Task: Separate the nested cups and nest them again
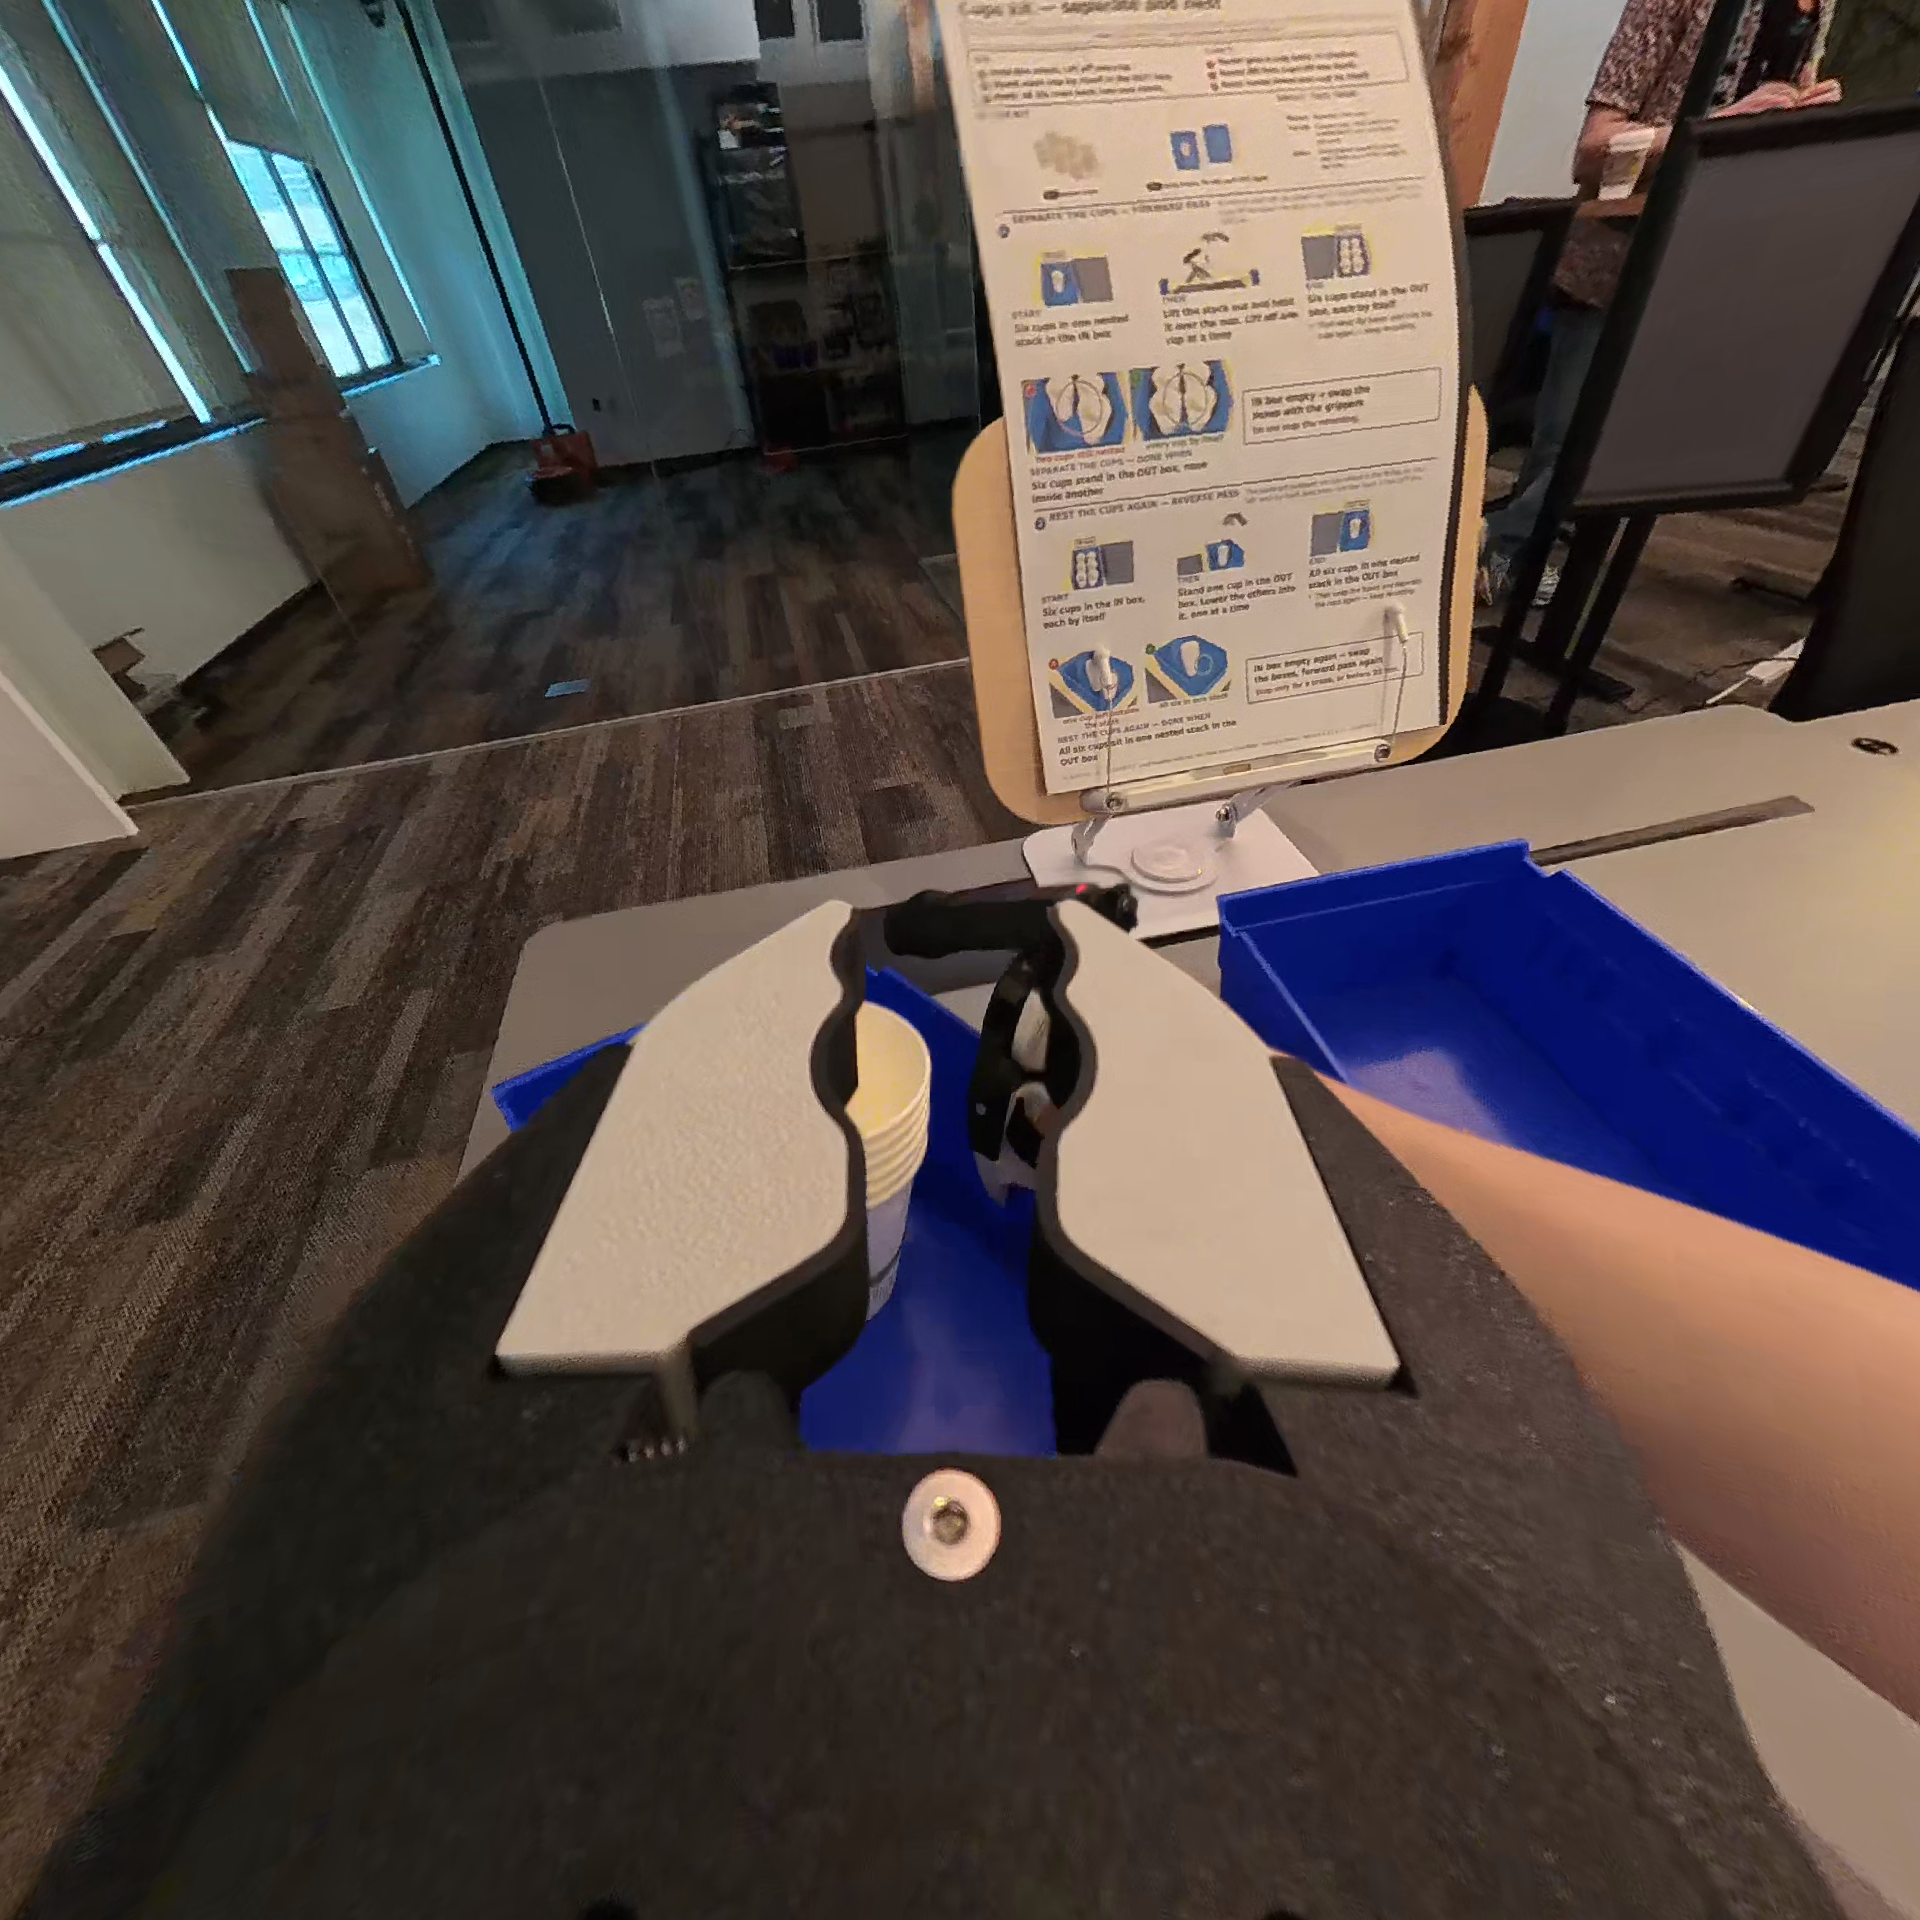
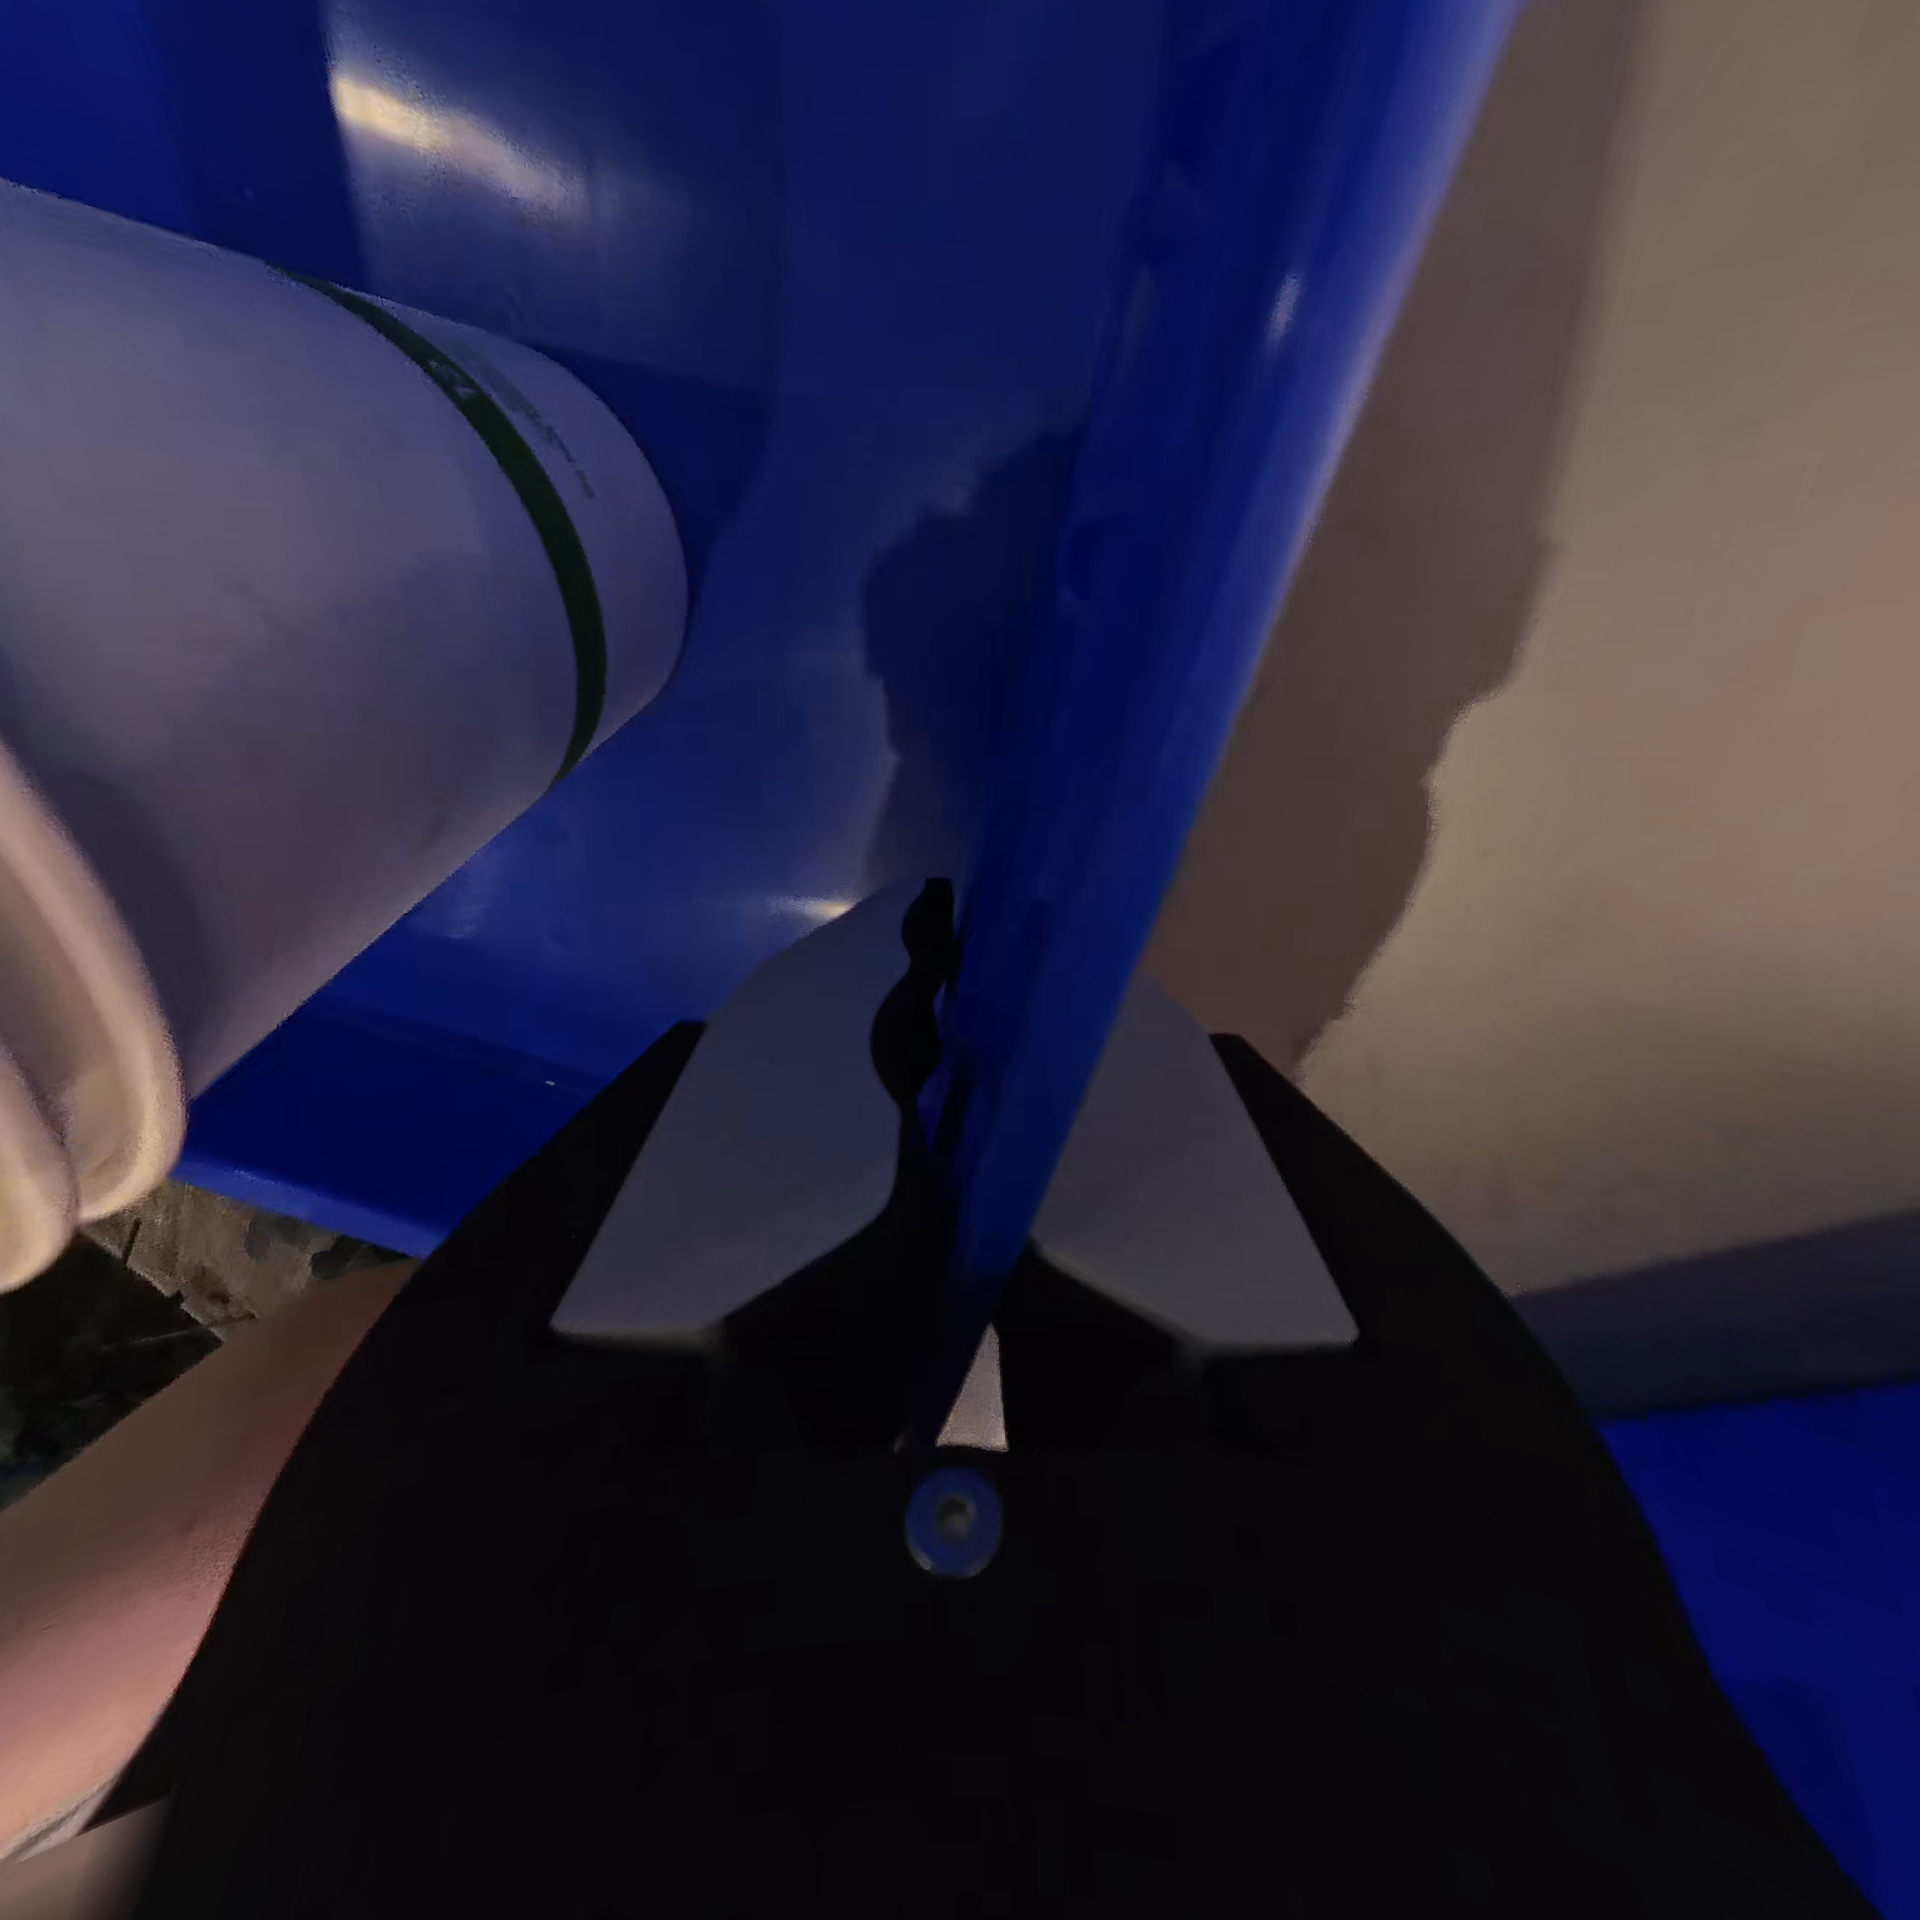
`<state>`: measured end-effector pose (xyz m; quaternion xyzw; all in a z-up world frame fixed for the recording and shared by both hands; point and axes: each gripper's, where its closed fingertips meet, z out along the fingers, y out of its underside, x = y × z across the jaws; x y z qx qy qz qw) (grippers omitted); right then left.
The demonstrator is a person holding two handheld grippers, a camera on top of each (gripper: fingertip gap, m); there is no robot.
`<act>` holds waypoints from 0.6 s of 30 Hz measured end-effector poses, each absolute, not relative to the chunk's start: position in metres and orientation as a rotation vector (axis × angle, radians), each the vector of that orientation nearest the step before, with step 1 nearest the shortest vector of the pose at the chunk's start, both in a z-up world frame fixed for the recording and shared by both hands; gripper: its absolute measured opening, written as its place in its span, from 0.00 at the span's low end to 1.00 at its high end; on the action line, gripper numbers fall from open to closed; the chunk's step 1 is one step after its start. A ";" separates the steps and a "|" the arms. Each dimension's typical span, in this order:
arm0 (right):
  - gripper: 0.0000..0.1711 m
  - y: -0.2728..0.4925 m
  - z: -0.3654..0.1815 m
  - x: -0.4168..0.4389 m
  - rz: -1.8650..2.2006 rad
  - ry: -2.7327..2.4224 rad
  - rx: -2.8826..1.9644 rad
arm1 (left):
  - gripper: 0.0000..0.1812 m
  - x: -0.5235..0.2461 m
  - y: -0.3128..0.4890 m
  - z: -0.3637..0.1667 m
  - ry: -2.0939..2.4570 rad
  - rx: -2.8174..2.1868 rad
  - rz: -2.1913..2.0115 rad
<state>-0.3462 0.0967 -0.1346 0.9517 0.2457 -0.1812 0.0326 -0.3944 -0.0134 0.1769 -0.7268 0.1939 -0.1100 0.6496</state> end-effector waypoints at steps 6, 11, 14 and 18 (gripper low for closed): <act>0.08 0.094 -0.133 -0.346 -0.528 0.808 2.941 | 0.22 -0.365 -0.002 0.179 0.466 -1.633 -0.231; 0.14 0.105 -0.116 -0.345 -0.538 0.883 3.079 | 0.27 -0.342 0.000 0.168 0.557 -1.668 -0.188; 0.18 0.106 -0.092 -0.336 -0.613 0.918 3.157 | 0.28 -0.332 -0.004 0.168 0.587 -1.657 -0.177; 0.26 0.097 -0.051 -0.289 -0.529 1.152 3.256 | 0.28 -0.321 -0.012 0.170 0.625 -1.636 -0.211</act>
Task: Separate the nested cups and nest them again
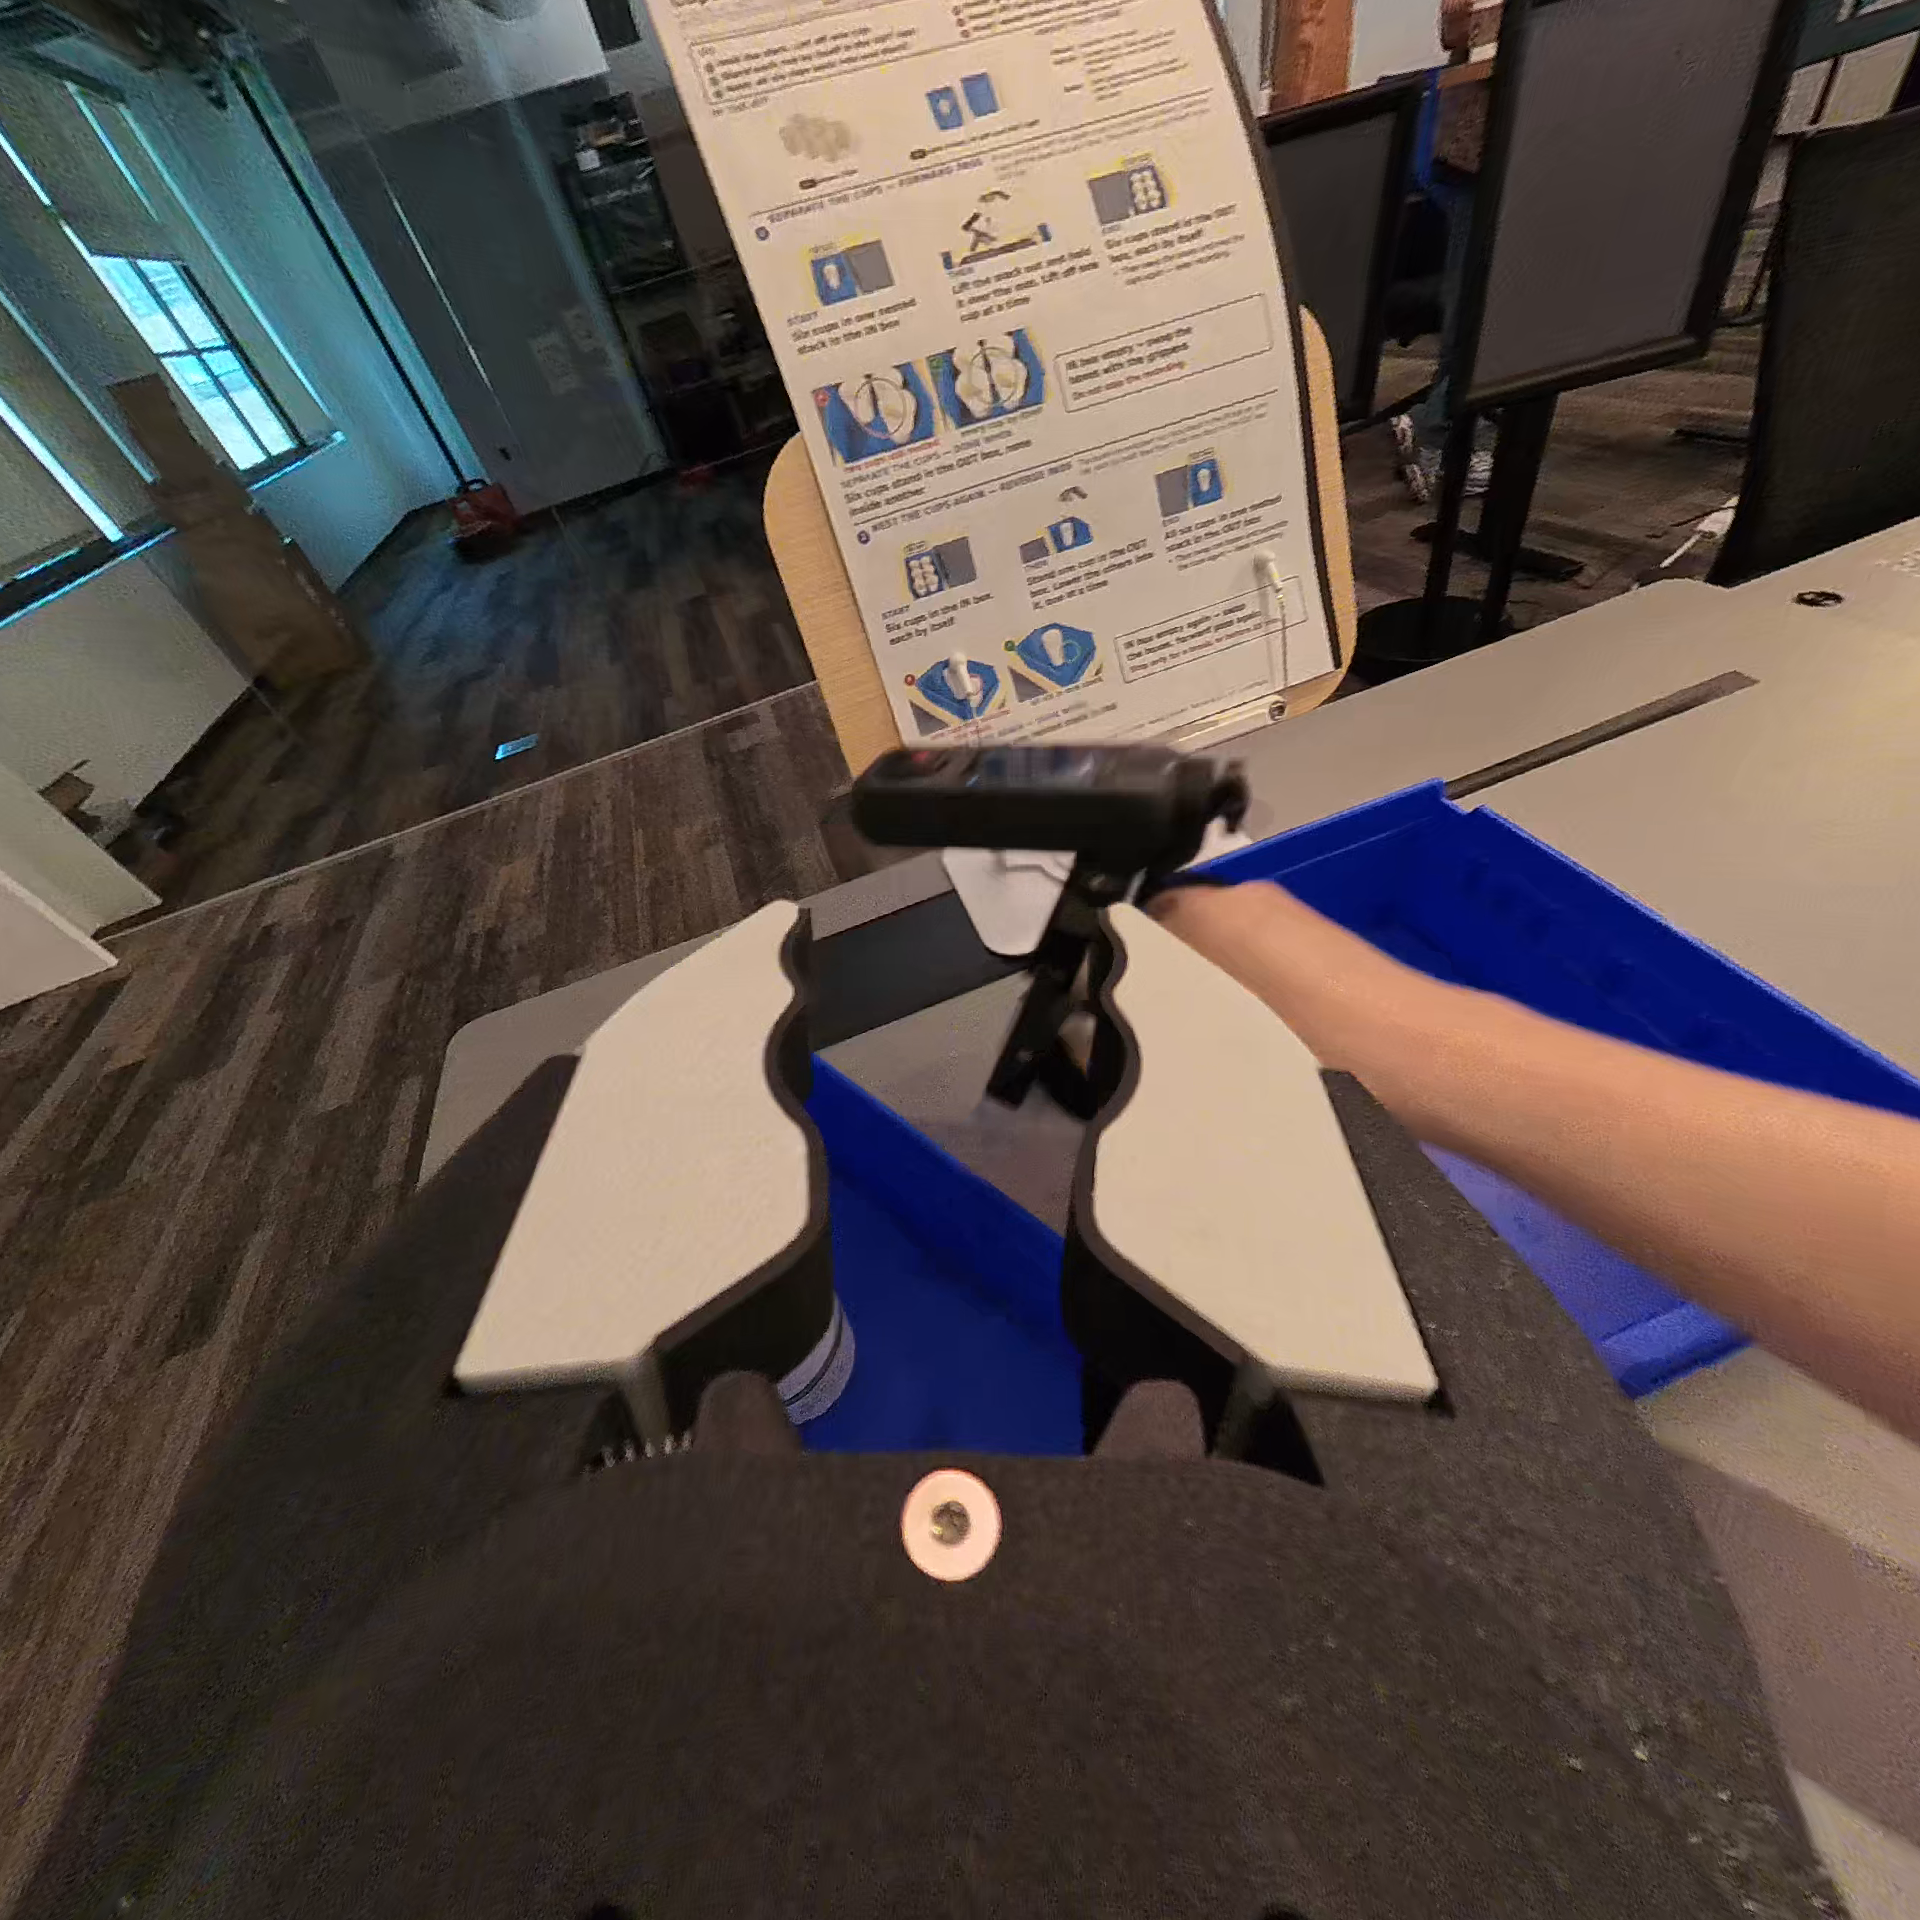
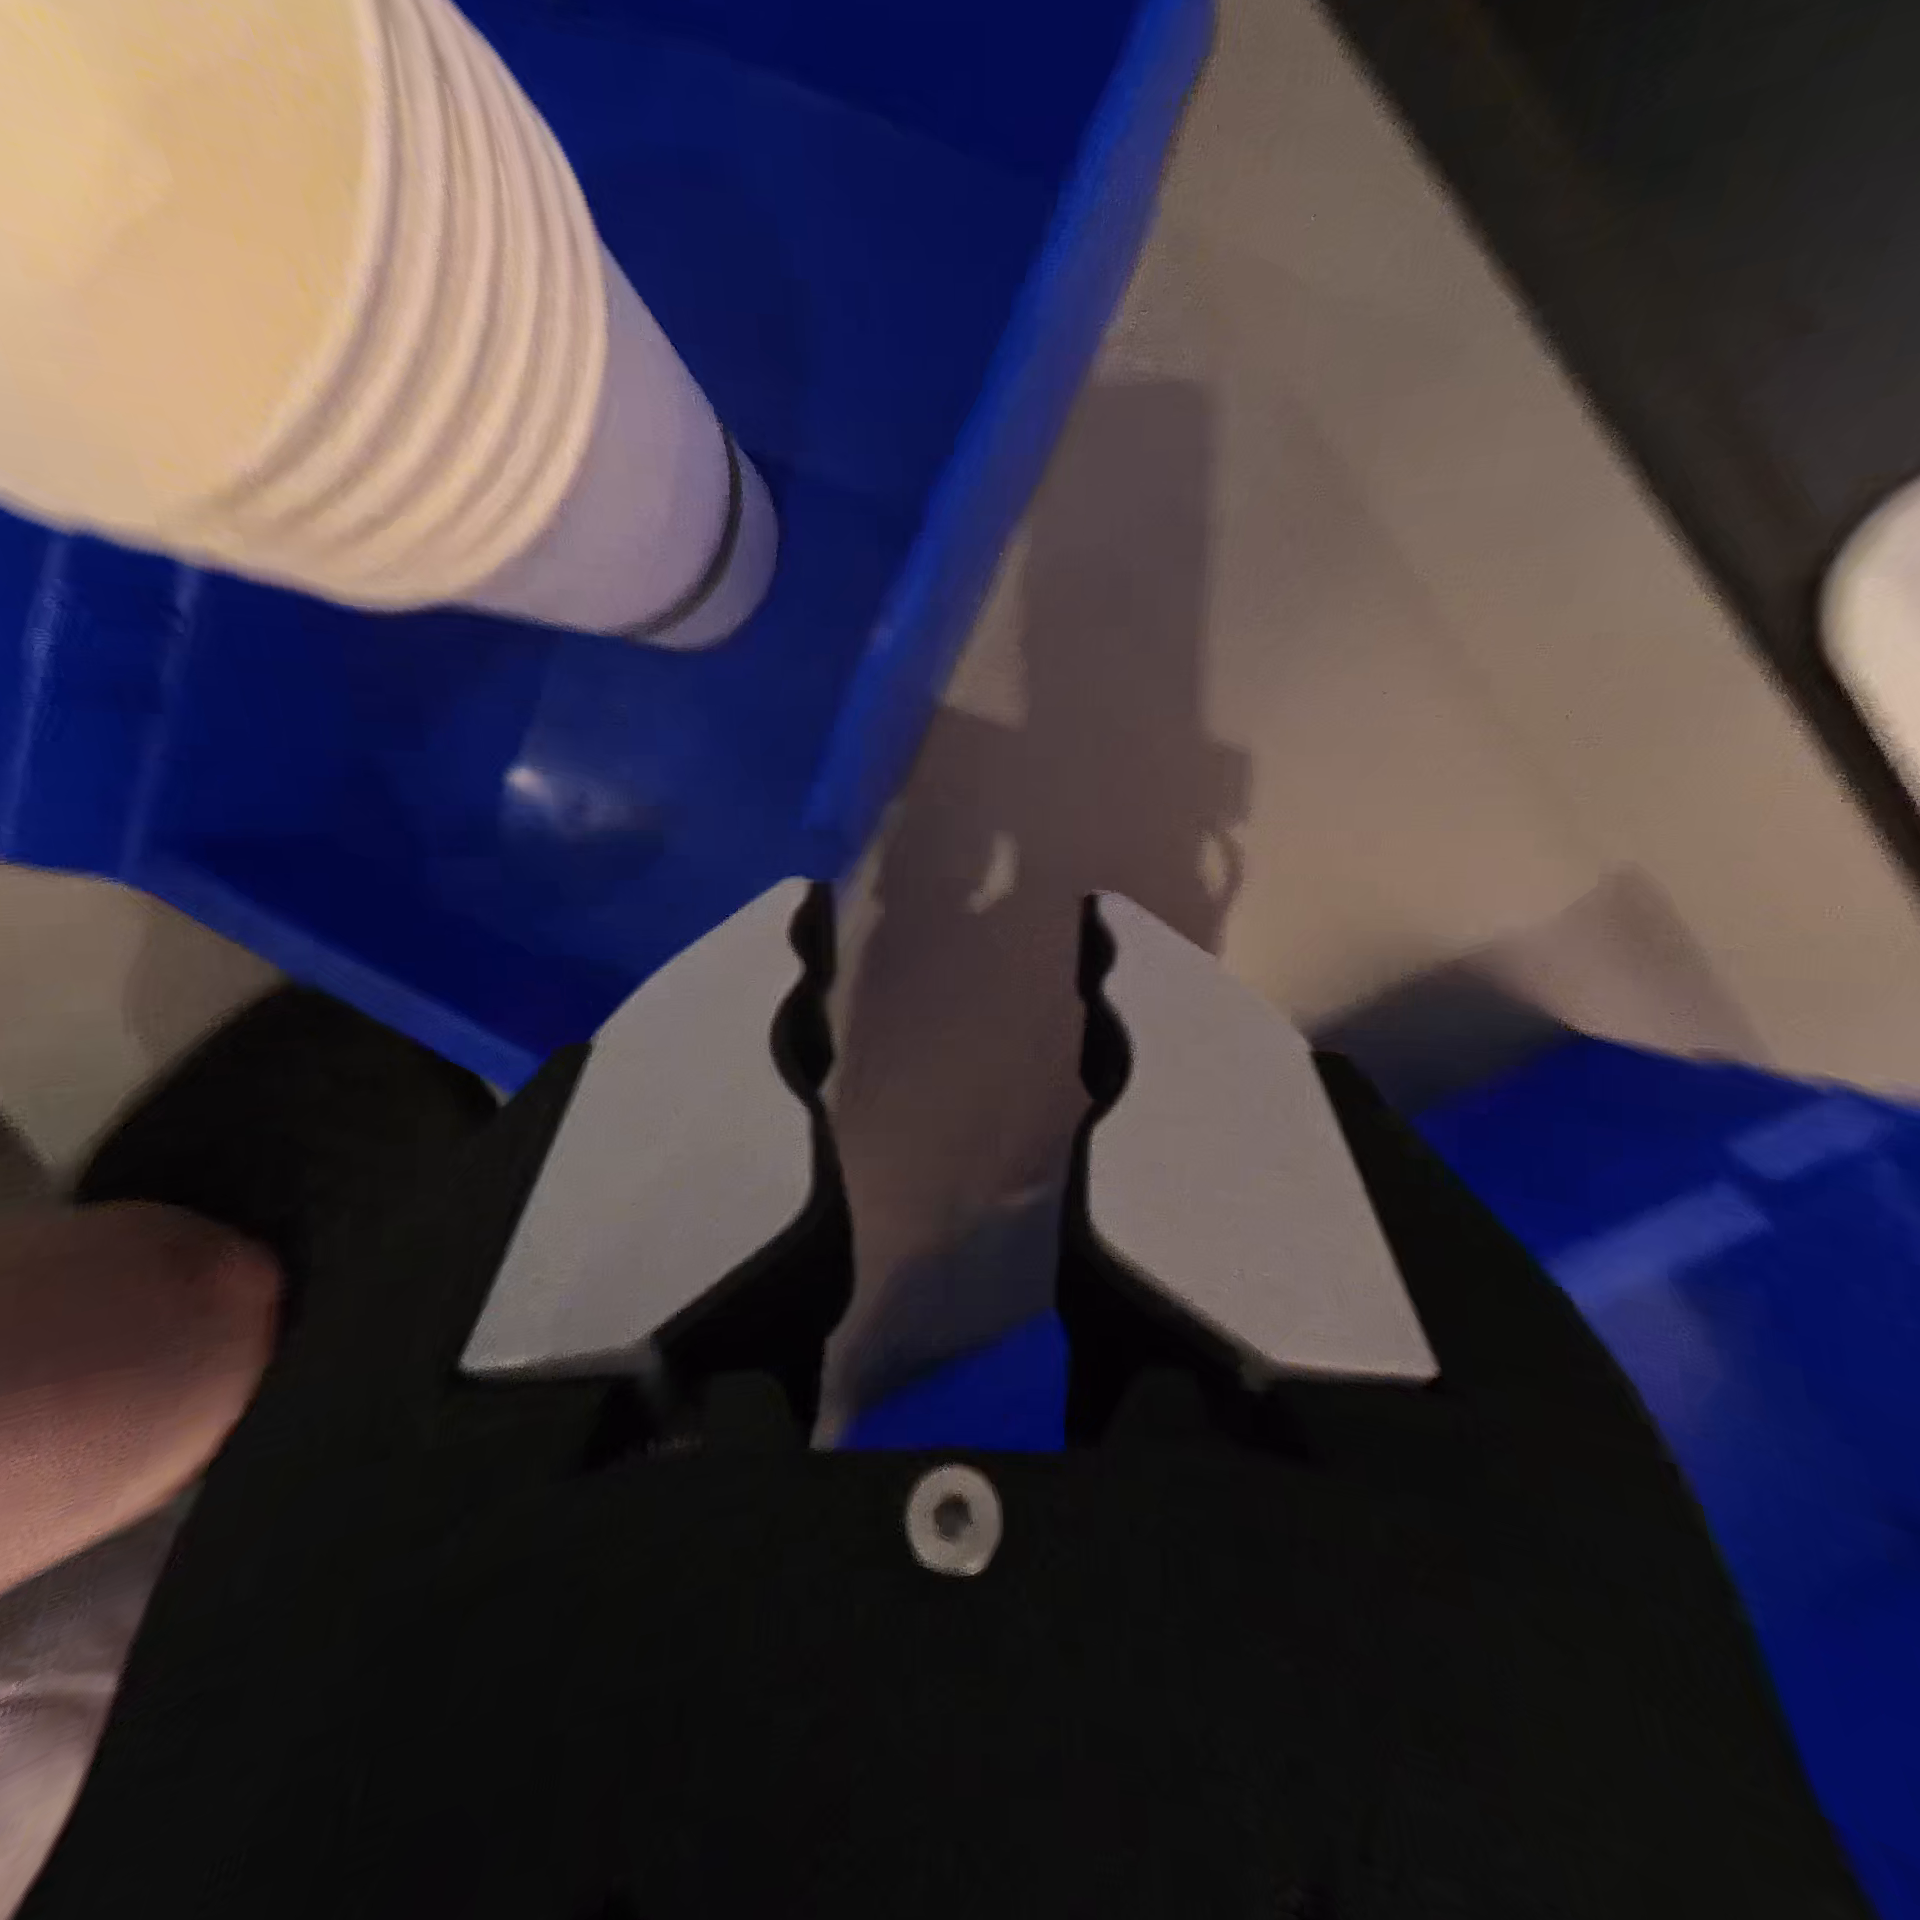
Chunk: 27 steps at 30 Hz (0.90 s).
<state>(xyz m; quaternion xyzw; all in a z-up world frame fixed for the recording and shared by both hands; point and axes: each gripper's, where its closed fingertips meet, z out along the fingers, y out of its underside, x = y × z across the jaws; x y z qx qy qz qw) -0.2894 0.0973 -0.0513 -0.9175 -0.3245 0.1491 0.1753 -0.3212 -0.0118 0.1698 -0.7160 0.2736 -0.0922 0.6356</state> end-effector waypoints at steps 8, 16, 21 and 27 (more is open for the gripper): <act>0.35 0.068 -0.017 -0.021 -0.435 -0.524 -2.542 | 0.29 -0.316 -0.010 0.164 0.646 -1.665 -0.239; 0.33 -0.002 -0.113 0.017 0.122 -0.230 -2.904 | 0.29 -0.299 -0.012 0.159 0.705 -1.669 -0.215; 0.07 -0.005 -0.135 0.006 0.295 -0.195 -3.021 | 0.29 -0.289 -0.015 0.153 0.754 -1.676 -0.183; 0.03 0.001 -0.136 0.044 0.255 -0.155 -3.069 | 0.28 -0.283 -0.017 0.150 0.797 -1.676 -0.200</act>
